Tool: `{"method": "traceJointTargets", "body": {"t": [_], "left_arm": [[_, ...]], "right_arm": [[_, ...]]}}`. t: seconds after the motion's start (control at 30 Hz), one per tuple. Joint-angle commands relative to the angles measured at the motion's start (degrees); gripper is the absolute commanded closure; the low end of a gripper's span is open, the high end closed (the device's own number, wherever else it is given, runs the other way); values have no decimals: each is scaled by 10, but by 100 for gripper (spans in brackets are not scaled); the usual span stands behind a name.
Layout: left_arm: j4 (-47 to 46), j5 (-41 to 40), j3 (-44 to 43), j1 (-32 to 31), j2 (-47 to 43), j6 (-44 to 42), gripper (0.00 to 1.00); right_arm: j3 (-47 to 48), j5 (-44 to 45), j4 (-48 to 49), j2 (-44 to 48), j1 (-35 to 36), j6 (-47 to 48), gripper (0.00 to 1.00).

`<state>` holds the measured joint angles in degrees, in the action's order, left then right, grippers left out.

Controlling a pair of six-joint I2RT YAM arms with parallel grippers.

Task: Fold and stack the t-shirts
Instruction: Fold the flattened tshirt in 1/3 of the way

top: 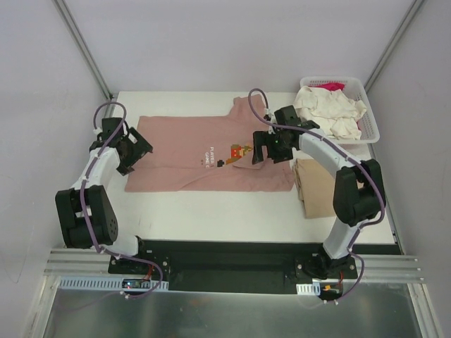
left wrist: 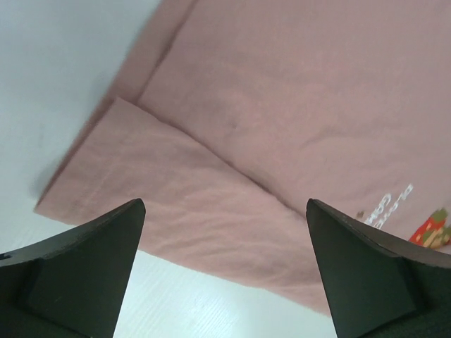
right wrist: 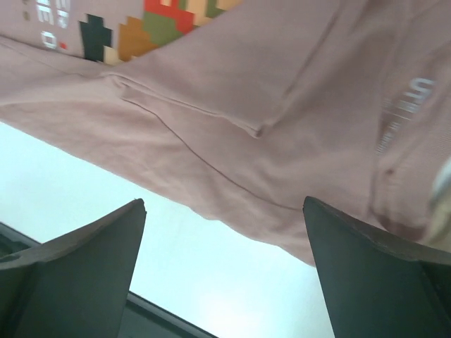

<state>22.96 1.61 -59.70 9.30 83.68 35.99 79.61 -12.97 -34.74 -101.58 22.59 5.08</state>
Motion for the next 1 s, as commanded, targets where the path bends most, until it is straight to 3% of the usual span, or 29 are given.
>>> {"method": "traceJointTargets", "body": {"t": [0.0, 0.33, 0.77, 0.87, 0.97], "left_arm": [[-49, 109, 31, -8, 16, -54, 1], [-94, 113, 61, -7, 13, -58, 1], [-105, 139, 58, -6, 30, -54, 1], [-106, 139, 59, -7, 27, -54, 1], [-106, 137, 60, -6, 26, -55, 1]], "right_arm": [[-23, -88, 93, -23, 11, -90, 3], [17, -65, 114, -103, 14, -120, 11], [58, -10, 91, -150, 16, -136, 38], [70, 7, 78, -157, 17, -138, 53], [83, 24, 65, -161, 19, -145, 80]]}}
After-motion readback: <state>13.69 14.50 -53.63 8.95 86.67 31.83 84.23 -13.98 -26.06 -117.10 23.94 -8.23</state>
